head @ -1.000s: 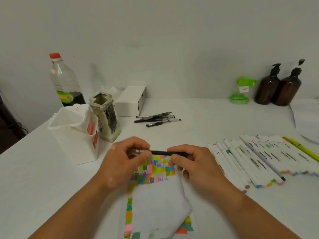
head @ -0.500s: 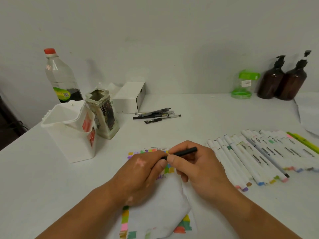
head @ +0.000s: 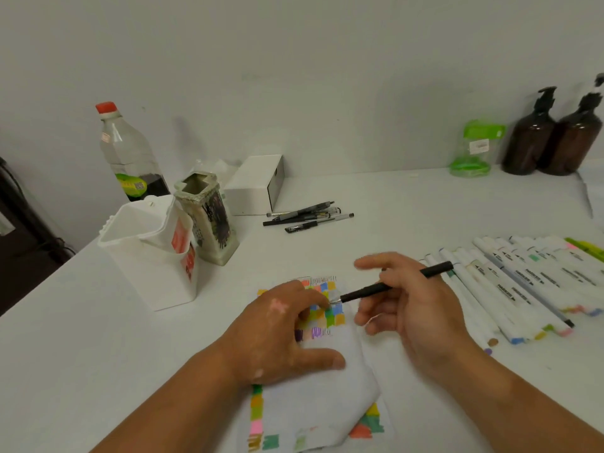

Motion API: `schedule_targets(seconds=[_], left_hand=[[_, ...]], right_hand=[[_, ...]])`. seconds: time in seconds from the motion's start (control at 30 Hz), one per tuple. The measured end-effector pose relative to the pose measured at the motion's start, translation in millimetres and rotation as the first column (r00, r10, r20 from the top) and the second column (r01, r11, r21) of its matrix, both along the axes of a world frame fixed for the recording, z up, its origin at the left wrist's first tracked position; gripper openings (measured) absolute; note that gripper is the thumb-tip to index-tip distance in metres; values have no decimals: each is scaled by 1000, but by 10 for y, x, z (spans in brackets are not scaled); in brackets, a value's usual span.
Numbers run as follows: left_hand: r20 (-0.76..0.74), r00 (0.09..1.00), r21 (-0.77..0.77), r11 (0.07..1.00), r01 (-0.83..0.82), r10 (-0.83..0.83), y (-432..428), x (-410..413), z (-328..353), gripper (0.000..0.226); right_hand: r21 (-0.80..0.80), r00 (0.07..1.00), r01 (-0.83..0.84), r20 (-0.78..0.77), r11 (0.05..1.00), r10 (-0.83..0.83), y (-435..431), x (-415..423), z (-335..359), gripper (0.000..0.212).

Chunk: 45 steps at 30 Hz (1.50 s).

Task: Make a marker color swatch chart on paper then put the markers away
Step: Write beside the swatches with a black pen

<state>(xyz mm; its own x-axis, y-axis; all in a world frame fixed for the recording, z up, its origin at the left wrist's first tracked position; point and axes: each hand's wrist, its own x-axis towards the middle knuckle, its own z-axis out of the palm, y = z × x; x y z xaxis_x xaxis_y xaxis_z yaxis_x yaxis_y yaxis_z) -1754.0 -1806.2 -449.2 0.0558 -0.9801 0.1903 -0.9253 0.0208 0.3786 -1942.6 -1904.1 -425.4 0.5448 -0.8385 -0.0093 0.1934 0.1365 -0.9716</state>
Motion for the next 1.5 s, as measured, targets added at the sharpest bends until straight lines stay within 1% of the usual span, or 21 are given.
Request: schedule_targets(seconds=[0.03, 0.07, 0.1, 0.13, 0.2, 0.23, 0.27, 0.37, 0.6, 0.8, 0.93, 1.03, 1.13, 1.23, 1.33, 1.43, 1.5], left_hand=[[19, 1000, 22, 1000, 9, -10, -8, 4, -4, 78], [29, 1000, 37, 999, 8, -9, -14, 10, -4, 78], [31, 1000, 51, 999, -2, 0, -18, 18, -5, 79], [29, 999, 63, 998, -14, 12, -16, 28, -6, 79], [28, 999, 89, 995, -36, 33, -4, 42, 3, 80], [28, 999, 99, 994, -41, 39, 1, 47, 9, 79], [25, 999, 104, 994, -43, 40, 6, 49, 15, 80], [16, 999, 123, 992, -37, 36, 16, 53, 40, 81], [16, 999, 140, 990, -34, 32, 26, 59, 47, 83], [3, 999, 137, 990, -40, 39, 18, 61, 32, 80], [2, 999, 135, 990, -41, 41, 20, 61, 31, 81], [4, 999, 132, 991, -39, 39, 18, 63, 28, 80], [5, 999, 131, 991, -38, 38, 17, 66, 29, 80], [10, 999, 133, 990, -40, 39, 16, 62, 35, 80], [-2, 999, 134, 990, -41, 41, 18, 63, 37, 79], [9, 999, 141, 989, -42, 41, 15, 58, 38, 79], [0, 999, 137, 990, -44, 44, 17, 64, 38, 80]], right_hand=[[28, 998, -52, -29, 998, 53, 17, 9, 4, 38], [35, 992, -97, -75, 995, 99, 44, 26, 6, 39], [-4, 982, -122, -149, 993, 120, 64, 44, -12, 35], [-86, 963, -125, -250, 988, 100, 69, 60, -39, 28], [-274, 899, -136, -438, 952, 3, 59, 76, -101, 16], [-327, 873, -147, -486, 933, -32, 56, 80, -130, 14], [-348, 864, -154, -501, 925, -44, 65, 81, -138, 13], [-346, 865, -165, -500, 923, -33, 90, 102, -147, 15], [-394, 830, -216, -556, 893, -44, 86, 132, -193, 17], [-393, 826, -248, -564, 885, -19, 70, 129, -207, 13], [-399, 834, -213, -550, 892, -47, 66, 130, -218, 12], [-397, 822, -228, -568, 889, -43, 61, 133, -220, 11], [-413, 821, -203, -566, 888, -75, 56, 131, -226, 10], [-428, 806, -221, -586, 876, -83, 57, 129, -229, 10], [-452, 800, -201, -587, 869, -121, 58, 128, -214, 11], [-468, 787, -230, -605, 853, -120, 79, 122, -206, 12], [-496, 783, -213, -602, 842, -156, 83, 114, -193, 11]])
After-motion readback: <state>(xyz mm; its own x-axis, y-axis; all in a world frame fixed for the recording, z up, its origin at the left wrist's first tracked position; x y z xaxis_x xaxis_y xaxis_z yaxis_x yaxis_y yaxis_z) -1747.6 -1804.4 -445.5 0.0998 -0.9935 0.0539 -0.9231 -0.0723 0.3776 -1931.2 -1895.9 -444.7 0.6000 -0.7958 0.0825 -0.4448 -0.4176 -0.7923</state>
